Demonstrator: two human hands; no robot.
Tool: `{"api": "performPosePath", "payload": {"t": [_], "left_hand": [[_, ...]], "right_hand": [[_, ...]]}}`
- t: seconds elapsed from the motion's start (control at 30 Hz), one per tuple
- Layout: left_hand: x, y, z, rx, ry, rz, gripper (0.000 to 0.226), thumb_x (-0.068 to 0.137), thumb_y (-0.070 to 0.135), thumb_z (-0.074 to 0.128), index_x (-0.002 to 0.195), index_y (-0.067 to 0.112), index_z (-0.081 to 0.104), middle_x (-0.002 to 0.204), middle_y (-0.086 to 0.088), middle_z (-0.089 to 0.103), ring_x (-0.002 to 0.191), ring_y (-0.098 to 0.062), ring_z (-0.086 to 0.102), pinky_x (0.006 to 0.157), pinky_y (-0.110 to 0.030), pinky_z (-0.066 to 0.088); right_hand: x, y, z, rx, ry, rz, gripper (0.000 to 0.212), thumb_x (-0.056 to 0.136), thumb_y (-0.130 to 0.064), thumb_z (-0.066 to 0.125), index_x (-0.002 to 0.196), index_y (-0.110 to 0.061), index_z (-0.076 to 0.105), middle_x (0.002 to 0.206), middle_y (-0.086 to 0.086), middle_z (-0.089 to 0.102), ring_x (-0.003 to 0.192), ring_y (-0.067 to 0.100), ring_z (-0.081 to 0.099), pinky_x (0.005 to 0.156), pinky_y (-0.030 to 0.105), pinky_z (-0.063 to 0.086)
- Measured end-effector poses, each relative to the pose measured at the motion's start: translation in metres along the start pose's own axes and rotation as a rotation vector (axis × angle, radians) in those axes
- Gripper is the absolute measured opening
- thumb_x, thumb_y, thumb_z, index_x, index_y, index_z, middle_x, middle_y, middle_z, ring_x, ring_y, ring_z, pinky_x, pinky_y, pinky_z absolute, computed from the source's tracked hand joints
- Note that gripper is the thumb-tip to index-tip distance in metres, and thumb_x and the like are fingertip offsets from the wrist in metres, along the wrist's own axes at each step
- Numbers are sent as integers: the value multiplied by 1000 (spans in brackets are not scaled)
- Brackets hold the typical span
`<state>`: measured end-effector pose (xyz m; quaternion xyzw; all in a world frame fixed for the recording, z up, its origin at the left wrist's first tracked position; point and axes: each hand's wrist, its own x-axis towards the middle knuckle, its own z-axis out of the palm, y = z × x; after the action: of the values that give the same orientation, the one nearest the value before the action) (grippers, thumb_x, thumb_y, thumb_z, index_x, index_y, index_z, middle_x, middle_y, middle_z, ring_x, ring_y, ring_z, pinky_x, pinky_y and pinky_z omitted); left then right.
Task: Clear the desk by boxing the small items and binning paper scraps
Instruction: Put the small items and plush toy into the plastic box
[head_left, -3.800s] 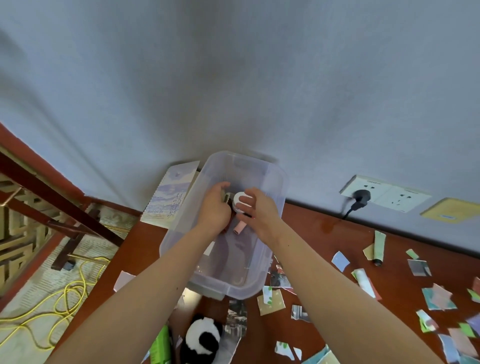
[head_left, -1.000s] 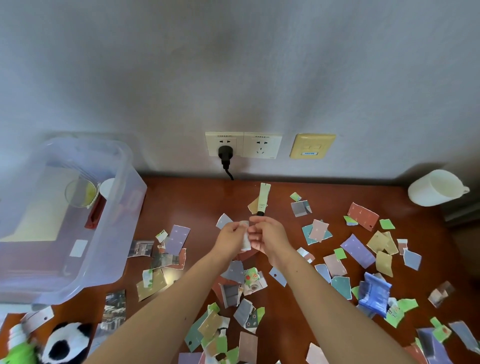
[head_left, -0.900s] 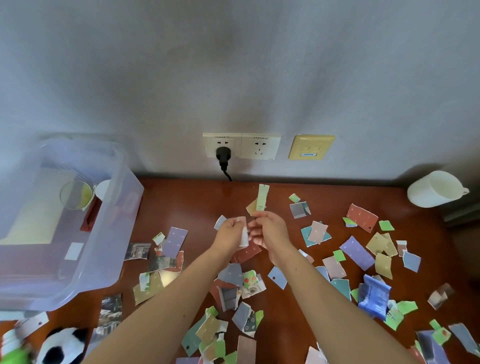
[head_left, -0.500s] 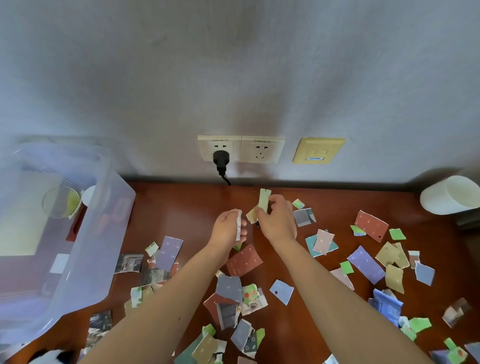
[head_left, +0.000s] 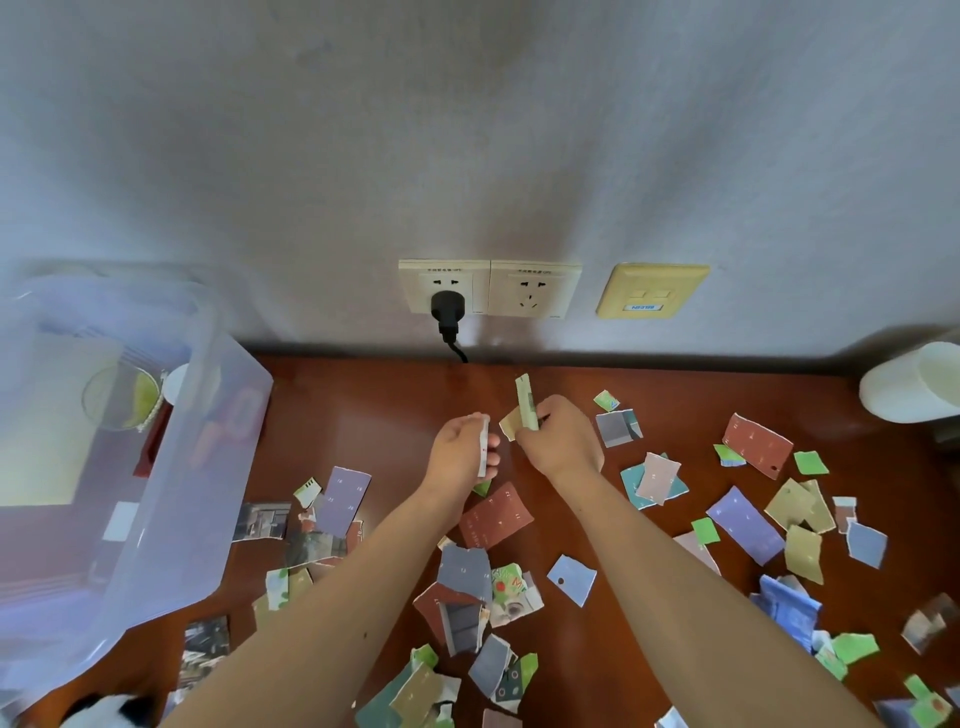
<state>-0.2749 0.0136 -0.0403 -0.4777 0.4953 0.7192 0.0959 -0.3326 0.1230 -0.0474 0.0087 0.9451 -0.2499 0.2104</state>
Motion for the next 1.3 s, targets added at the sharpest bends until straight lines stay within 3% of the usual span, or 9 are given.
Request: {"api": "performPosePath", "payload": {"t": [0.13, 0.27, 0.33, 0.43, 0.5, 0.63, 0.83, 1.13, 1.3], "left_hand": [[-12, -2, -6, -10, 0, 11, 21, 98, 21, 49, 112, 9, 59, 72, -5, 57, 55, -15, 49, 52, -27, 44], [-32, -4, -12, 31, -5, 45, 22, 99, 28, 49, 108, 12, 61, 72, -3, 56, 53, -12, 47, 53, -24, 43], [-46, -6, -17, 65, 2, 99, 25, 101, 32, 45, 104, 13, 62, 72, -1, 55, 55, -11, 48, 53, -22, 42], [-68, -6, -26, 97, 4, 172, 33, 101, 36, 41, 103, 12, 64, 73, -1, 55, 58, -11, 49, 54, -23, 40], [-83, -5, -34, 76, -8, 176, 33, 101, 39, 42, 100, 15, 65, 74, -3, 55, 59, -12, 48, 52, -23, 38], [-121, -3, -54, -27, -28, 178, 39, 98, 43, 44, 106, 12, 66, 71, -3, 53, 57, -11, 45, 50, -23, 34], [-171, 7, -98, -46, 15, 271, 39, 102, 38, 38, 101, 10, 64, 65, -1, 52, 51, -11, 43, 46, -23, 32], [-206, 27, -191, -133, 142, 387, 32, 101, 33, 41, 102, 9, 62, 68, -2, 53, 52, -13, 44, 47, -24, 34], [-207, 43, -246, -166, 156, 402, 27, 100, 26, 41, 102, 9, 62, 73, -5, 54, 56, -13, 46, 47, -22, 37]], "right_hand": [[-13, 1, -4, 80, -37, -2, 21, 91, -32, 60, 108, -20, 56, 105, -2, 61, 87, 15, 58, 56, 21, 42], [-41, -1, -4, 396, -139, -9, 18, 95, -30, 51, 112, -23, 52, 109, -3, 59, 95, 12, 56, 81, 35, 53], [-60, -7, -7, 569, -215, 34, 26, 98, -27, 43, 120, -17, 50, 99, 1, 58, 83, 15, 59, 69, 30, 52], [-88, -20, -17, 734, -291, 69, 22, 98, -21, 38, 116, -13, 48, 77, 8, 52, 51, 15, 49, 44, 24, 39], [-107, -31, -25, 752, -290, 45, 19, 98, -22, 41, 111, -14, 51, 71, 5, 48, 49, 11, 42, 42, 22, 34], [-147, -51, -36, 759, -236, 4, 23, 98, -31, 43, 97, -13, 58, 65, -3, 45, 55, 8, 40, 52, 23, 33], [-207, -83, -47, 847, -327, -60, 21, 99, -26, 40, 94, -8, 52, 55, 0, 36, 33, 3, 26, 35, 16, 22], [-259, -155, -13, 874, -462, -171, 16, 99, -20, 32, 102, -9, 43, 61, 3, 44, 37, 9, 27, 37, 18, 21], [-273, -199, 11, 847, -487, -193, 14, 96, -14, 33, 92, -11, 46, 70, 8, 53, 44, 15, 40, 40, 22, 27]]}}
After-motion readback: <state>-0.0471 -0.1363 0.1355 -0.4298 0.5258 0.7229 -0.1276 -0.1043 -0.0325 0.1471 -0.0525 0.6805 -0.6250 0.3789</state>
